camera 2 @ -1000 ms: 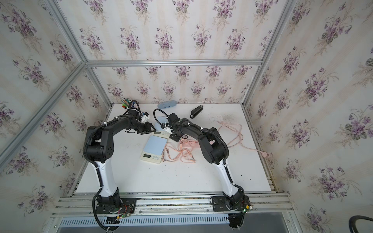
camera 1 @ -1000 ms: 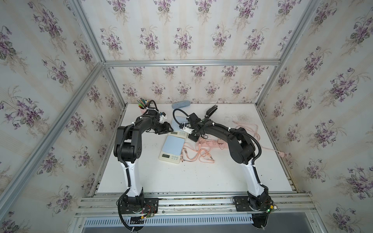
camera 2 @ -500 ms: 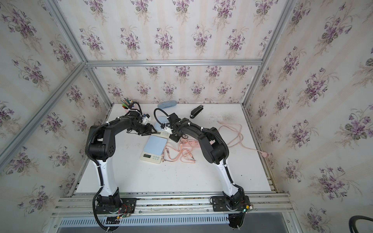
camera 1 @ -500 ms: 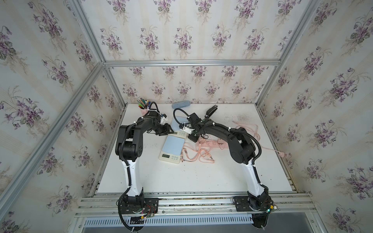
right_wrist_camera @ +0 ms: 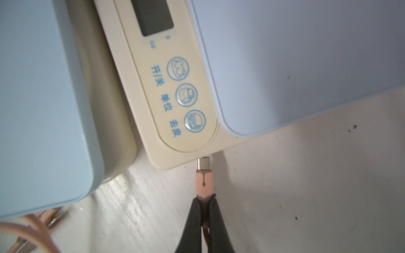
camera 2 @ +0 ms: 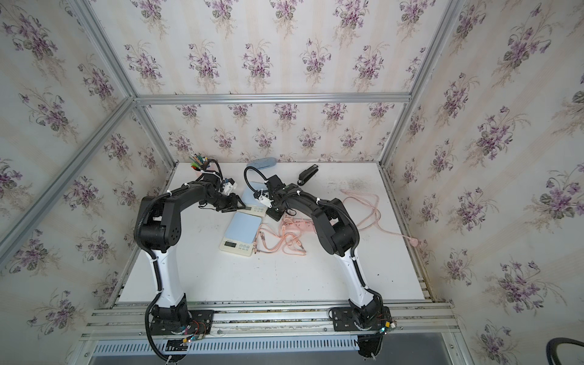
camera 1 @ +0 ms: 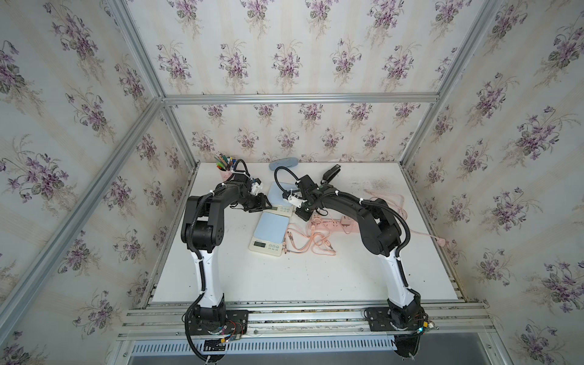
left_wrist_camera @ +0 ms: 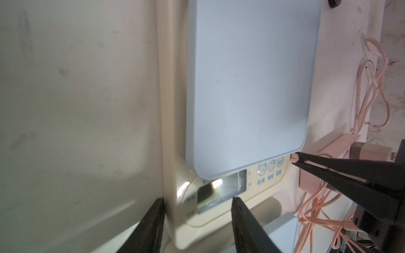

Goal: Charge the electronic scale
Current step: Insert the charging cable into the electronic scale.

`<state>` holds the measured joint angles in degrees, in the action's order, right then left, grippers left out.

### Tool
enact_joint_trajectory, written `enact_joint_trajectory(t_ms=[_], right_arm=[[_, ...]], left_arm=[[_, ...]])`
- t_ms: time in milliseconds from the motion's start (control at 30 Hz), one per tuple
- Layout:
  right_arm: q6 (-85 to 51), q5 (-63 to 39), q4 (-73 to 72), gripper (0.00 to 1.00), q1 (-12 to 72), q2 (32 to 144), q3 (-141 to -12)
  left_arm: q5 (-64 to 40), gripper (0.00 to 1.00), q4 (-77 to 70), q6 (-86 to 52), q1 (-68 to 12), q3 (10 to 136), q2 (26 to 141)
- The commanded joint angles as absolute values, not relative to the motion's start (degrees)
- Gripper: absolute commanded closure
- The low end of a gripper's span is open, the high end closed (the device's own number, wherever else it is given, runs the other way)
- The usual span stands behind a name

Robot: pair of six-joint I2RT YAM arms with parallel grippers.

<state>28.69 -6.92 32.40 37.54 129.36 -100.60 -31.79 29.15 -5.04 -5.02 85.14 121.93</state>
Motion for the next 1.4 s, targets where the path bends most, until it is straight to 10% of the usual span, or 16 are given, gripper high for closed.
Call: enact_joint_trajectory(t_ms=[0, 1367], right_arm=[[28.6, -9.0, 32.1, 1.0, 37.7, 128.9, -101.0], [30.6, -16.4, 32.0, 1.0, 37.4, 131.9, -105.6]], left_arm=[[-32.6, 0.49, 29.8, -4.1, -5.2, 85.4, 122.1], [-38.9, 0.53, 32.4, -4.0, -8.2, 86.3, 125.4]])
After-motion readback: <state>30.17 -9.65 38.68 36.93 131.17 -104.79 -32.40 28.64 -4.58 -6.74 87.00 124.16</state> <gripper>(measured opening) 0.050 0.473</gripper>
